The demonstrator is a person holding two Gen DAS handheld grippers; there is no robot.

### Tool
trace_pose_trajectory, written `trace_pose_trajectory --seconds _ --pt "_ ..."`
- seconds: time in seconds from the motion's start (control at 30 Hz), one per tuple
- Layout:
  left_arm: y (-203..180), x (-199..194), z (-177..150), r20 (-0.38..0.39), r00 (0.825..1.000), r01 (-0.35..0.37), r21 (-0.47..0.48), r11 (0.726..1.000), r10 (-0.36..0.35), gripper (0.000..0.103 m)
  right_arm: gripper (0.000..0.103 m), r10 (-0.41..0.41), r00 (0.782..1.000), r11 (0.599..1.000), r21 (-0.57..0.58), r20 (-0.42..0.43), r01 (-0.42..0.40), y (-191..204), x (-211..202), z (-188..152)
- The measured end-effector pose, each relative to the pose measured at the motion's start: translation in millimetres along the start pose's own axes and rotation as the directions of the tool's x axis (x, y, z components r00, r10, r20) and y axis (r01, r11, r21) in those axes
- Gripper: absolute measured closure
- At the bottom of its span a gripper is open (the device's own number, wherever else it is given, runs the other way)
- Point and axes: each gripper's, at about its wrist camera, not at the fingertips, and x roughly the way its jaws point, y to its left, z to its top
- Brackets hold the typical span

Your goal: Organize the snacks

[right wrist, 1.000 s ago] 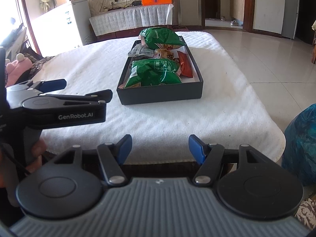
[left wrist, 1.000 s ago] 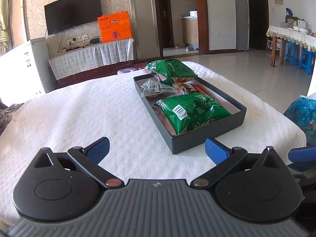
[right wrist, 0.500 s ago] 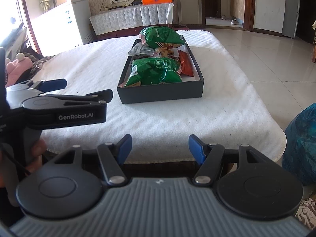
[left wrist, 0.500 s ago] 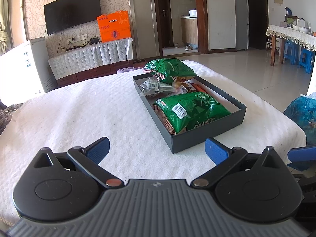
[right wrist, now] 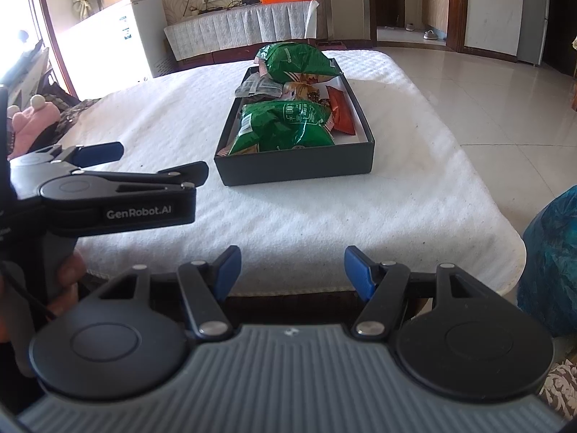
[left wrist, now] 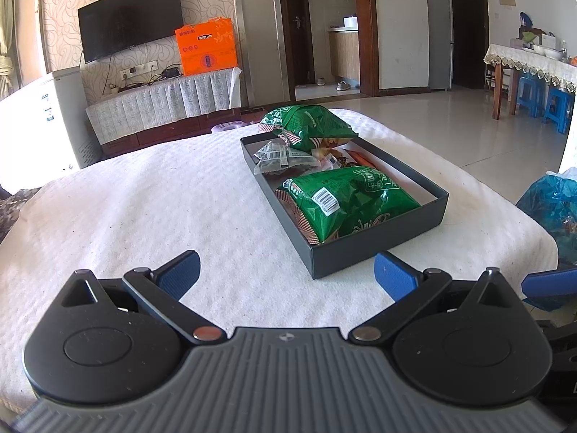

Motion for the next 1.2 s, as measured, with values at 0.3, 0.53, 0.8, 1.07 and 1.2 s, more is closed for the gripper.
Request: trace_pose_trajectory --seconds 0.3,0.53,0.8,1.07,1.2 --pt "-0.1 1.2 -0.2 -0.007 1.0 0.003 -0.003 1.0 -0.003 0.0 0.037 0.005 1.0 1.0 -0.001 -0.014 -0.005 0.4 1.9 0.3" --pt "-0.3 2.1 -0.3 -0.008 1.0 0.006 -0.004 1.0 -0.006 0.0 0.037 0.006 1.0 1.0 -0.001 -0.015 -0.006 0.1 2.1 0.7" --pt "-0.1 3.0 -0.3 -0.009 1.0 0.006 -0.004 1.0 -0.006 0.0 0.037 0.006 1.0 1.0 0.0 -0.014 -0.006 0.2 1.9 0.6" --pt "-1.0 4.6 -1.2 -0.015 1.0 0.008 -0.004 1.0 -0.008 0.0 0.037 0.006 1.0 1.0 -0.001 -0.015 -0.006 0.2 2.0 0.7" --pt "-1.1 4.6 -1.2 -0.015 1.0 0.008 -0.004 1.0 -0.008 0.0 0.037 0.006 1.0 1.0 0.0 -0.015 -0.006 0.2 2.1 0.7"
